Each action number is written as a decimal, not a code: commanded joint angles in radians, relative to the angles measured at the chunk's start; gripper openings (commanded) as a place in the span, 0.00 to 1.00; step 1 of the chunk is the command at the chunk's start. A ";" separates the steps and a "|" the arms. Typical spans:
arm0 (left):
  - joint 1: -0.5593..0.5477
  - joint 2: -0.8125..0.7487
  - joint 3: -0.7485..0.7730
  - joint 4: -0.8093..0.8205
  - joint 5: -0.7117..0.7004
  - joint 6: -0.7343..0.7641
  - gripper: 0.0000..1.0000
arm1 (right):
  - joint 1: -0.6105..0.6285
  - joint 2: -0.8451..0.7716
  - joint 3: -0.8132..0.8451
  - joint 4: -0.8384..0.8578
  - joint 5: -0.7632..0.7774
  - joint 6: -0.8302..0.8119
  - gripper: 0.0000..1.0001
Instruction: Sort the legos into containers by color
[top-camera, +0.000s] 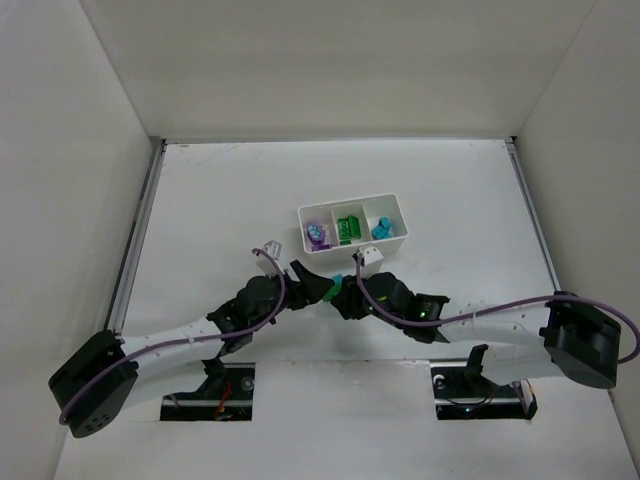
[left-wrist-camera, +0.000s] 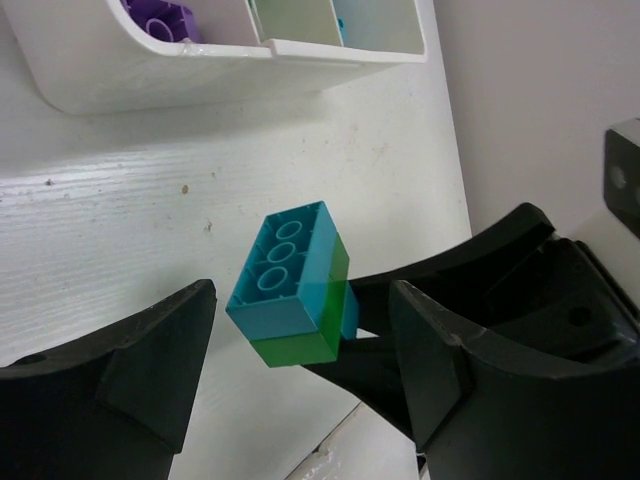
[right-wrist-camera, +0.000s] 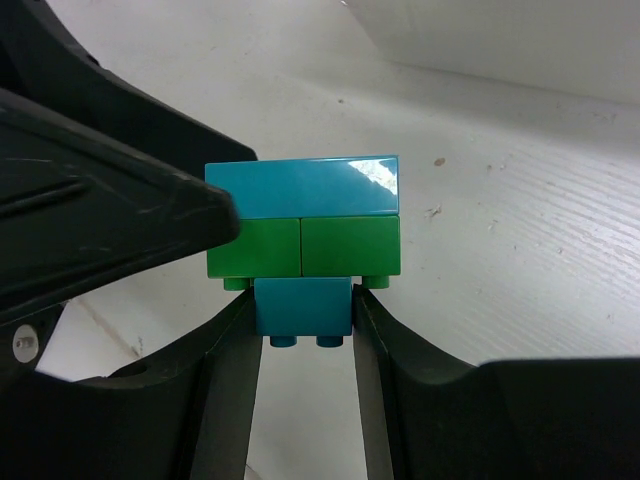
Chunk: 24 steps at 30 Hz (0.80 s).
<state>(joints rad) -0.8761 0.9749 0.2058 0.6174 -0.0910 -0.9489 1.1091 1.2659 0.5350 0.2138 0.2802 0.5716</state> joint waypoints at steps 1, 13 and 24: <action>-0.002 0.021 -0.002 0.073 -0.032 -0.007 0.67 | 0.013 -0.010 0.040 0.068 -0.004 -0.006 0.41; -0.025 0.168 0.041 0.188 -0.006 -0.024 0.63 | 0.025 0.006 0.036 0.128 -0.012 -0.012 0.41; -0.025 0.231 0.020 0.321 -0.027 -0.073 0.41 | 0.025 0.023 0.019 0.156 -0.030 -0.004 0.41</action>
<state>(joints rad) -0.8951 1.1950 0.2119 0.8345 -0.1108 -1.0004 1.1217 1.2858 0.5358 0.2882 0.2611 0.5716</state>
